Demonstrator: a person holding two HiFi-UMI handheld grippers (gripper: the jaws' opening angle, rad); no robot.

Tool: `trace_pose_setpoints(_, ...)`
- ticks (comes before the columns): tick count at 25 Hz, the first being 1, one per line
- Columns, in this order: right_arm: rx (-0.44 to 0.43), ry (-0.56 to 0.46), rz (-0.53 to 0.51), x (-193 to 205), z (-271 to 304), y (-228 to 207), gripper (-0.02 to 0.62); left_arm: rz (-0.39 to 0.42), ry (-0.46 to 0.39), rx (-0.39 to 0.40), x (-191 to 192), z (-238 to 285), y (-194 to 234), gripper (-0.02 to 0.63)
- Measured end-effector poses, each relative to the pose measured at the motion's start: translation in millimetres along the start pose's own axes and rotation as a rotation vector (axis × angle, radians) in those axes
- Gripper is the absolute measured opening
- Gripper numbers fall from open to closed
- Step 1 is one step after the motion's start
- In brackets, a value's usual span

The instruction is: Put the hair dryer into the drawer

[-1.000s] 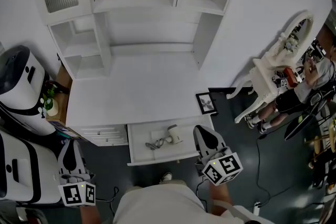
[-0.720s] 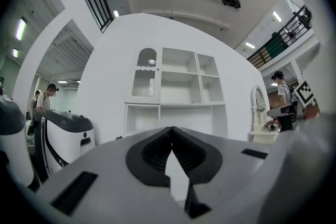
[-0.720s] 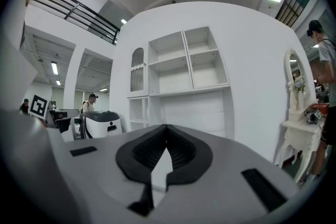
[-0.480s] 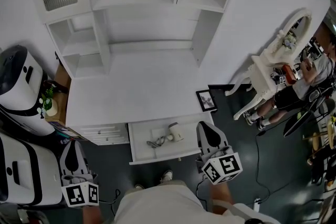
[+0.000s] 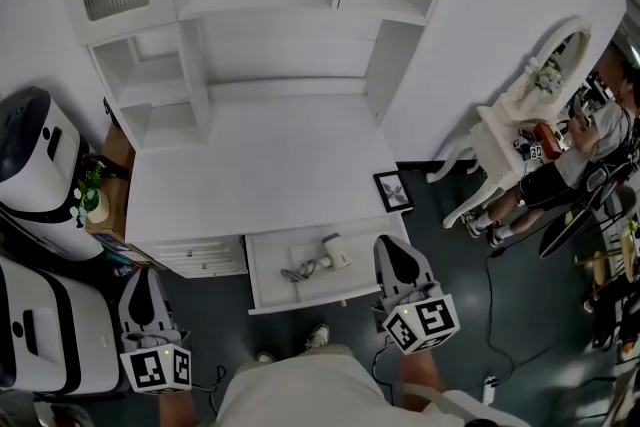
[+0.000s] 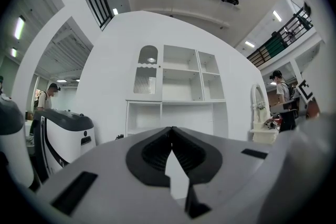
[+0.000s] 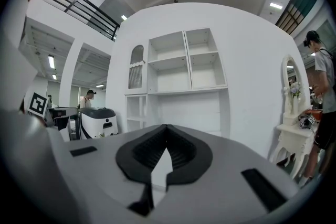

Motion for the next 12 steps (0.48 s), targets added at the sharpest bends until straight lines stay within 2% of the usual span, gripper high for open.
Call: trace_pose_setpoints(12,0.016,-0.015,0.005,-0.7,-7.7,5.0,0.008,-0.009,-0.007,-0.004,1.6,-10.5,5.9,0.017)
Point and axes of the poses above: the fingertips, and each gripper's own axes: z forward along the fingers, y to its left, x out of its underside, the point moved 9 cm from there along -z, backward along the fingers, and after that the axes turned 13 degrees about x, right-handed, at the moved point
